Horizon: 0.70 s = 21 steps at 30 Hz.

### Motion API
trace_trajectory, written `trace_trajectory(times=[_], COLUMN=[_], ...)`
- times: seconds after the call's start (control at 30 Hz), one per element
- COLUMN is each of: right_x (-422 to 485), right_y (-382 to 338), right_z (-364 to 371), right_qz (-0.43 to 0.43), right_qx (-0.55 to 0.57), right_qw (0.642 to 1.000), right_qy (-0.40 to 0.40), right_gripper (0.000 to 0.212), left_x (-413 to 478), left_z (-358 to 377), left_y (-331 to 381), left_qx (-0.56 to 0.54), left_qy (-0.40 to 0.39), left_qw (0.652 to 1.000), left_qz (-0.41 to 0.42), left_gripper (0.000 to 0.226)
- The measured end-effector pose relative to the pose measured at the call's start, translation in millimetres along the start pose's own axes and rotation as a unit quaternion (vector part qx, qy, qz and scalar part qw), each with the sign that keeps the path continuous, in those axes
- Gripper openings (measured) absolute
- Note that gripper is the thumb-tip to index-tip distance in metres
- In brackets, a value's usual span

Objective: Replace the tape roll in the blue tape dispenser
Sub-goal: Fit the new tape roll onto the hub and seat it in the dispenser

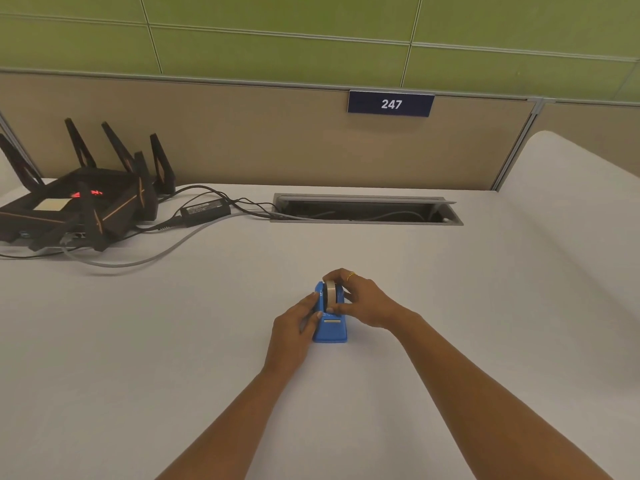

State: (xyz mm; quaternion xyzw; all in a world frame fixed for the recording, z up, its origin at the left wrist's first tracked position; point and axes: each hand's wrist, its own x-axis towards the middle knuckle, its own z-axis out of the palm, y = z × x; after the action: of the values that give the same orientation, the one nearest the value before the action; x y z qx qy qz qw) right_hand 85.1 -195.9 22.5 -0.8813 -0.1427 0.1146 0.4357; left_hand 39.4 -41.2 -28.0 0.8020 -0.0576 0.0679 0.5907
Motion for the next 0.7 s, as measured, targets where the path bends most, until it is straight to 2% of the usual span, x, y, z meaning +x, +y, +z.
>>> trace_trajectory(times=[0.23, 0.4, 0.6, 0.7], right_x=[-3.5, -3.5, -6.2, -9.3], right_y=[3.0, 2.5, -0.5, 0.5], right_z=[4.7, 10.9, 12.9, 12.0], right_qz=[-0.008, 0.002, 0.015, 0.024], right_qx=[0.002, 0.024, 0.048, 0.049], right_qw=[1.0, 0.999, 0.997, 0.997], right_qy=[0.009, 0.049, 0.052, 0.062], right_gripper=[0.055, 0.036, 0.054, 0.05], left_x=[0.3, 0.4, 1.4, 1.9], left_z=[-0.5, -0.5, -1.0, -0.7], left_y=[-0.9, -0.8, -2.5, -2.8], left_qx=[0.009, 0.012, 0.008, -0.002], left_qy=[0.001, 0.004, 0.002, 0.004], left_qw=[1.0, 1.0, 1.0, 1.0], left_qz=[0.011, 0.014, 0.015, 0.006], left_gripper=[0.038, 0.038, 0.037, 0.037])
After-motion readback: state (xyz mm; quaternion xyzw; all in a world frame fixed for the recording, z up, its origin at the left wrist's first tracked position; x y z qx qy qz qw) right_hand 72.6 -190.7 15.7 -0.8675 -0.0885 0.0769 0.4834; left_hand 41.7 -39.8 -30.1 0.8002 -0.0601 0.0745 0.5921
